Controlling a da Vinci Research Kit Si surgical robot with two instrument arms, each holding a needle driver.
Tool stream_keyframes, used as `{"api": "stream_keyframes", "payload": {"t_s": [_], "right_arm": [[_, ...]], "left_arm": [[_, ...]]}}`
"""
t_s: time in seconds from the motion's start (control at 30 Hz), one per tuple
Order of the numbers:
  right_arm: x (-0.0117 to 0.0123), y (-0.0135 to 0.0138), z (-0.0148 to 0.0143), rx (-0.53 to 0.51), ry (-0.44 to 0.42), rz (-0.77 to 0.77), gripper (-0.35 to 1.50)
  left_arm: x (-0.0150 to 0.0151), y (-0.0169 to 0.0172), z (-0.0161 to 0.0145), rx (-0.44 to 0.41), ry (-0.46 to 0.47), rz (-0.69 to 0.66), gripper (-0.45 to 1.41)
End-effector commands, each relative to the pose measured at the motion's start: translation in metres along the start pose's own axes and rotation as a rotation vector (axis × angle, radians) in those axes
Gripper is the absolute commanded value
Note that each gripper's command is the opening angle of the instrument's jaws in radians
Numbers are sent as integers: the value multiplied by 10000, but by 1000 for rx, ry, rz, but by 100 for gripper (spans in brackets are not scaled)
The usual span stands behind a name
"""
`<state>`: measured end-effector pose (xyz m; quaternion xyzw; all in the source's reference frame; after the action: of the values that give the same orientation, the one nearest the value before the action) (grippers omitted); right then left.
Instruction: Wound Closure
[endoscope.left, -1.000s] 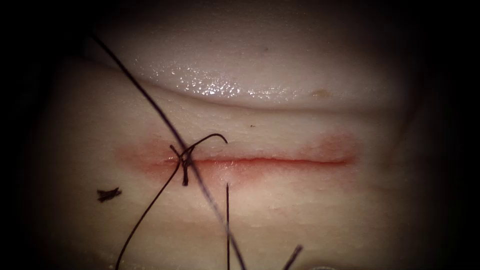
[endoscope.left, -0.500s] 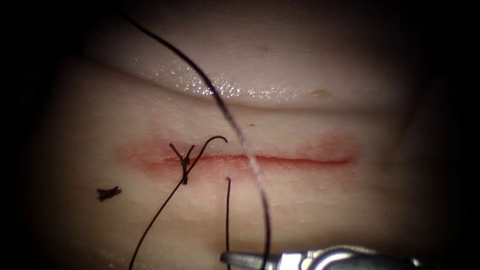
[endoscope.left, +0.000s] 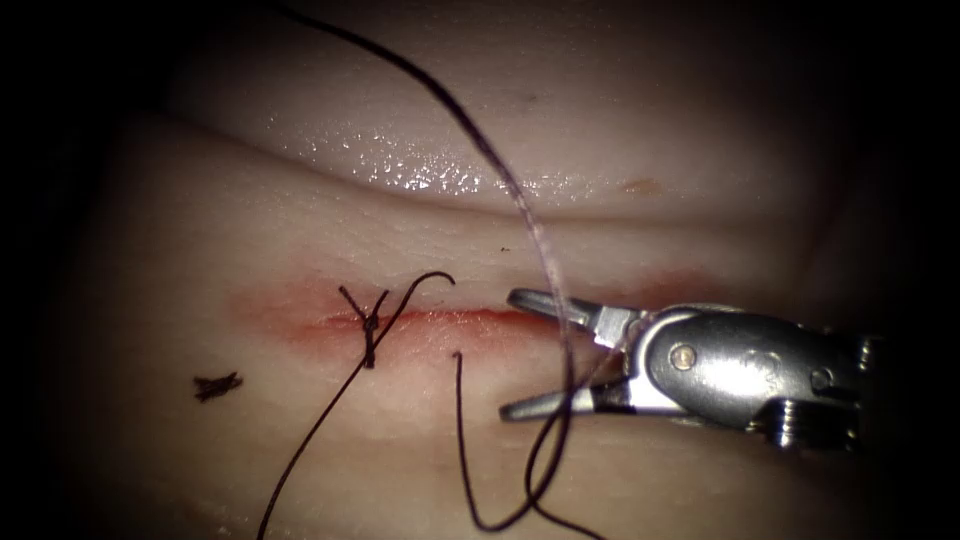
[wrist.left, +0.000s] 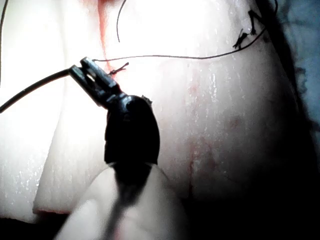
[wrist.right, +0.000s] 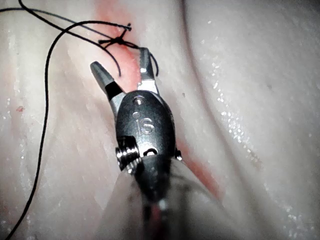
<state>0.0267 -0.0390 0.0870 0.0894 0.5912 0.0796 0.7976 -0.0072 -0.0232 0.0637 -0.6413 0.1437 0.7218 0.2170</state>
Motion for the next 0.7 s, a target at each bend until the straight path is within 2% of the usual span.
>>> {"api": "stream_keyframes", "payload": {"t_s": [0.03,0.17,0.2,0.33,0.4,0.43,0.47,0.63,0.7], "right_arm": [[-13,0,18,6,-2,-8,140],[-29,-5,38,23,-7,-28,135],[-35,-9,47,35,-11,-38,132],[-42,-14,55,42,-12,-50,111],[-46,-14,55,53,-12,-54,81],[-47,-15,55,60,-12,-55,34],[-48,-16,56,81,-9,-57,-35],[-42,-15,49,72,-9,-52,-35],[-32,-21,28,71,0,-45,-35]], "left_arm": [[-7,7,4,-1,3,-2,-45],[-8,10,3,-15,-1,-1,-45],[-9,11,2,-19,-2,-5,-45],[-9,14,0,-22,-1,-3,-45],[-9,15,0,-27,-5,-2,-45],[-9,15,0,-26,-5,-2,-45],[-9,16,1,-25,-5,-2,-45],[-8,18,4,-30,-10,-2,-45],[-8,21,6,-37,-16,-1,-45]]}}
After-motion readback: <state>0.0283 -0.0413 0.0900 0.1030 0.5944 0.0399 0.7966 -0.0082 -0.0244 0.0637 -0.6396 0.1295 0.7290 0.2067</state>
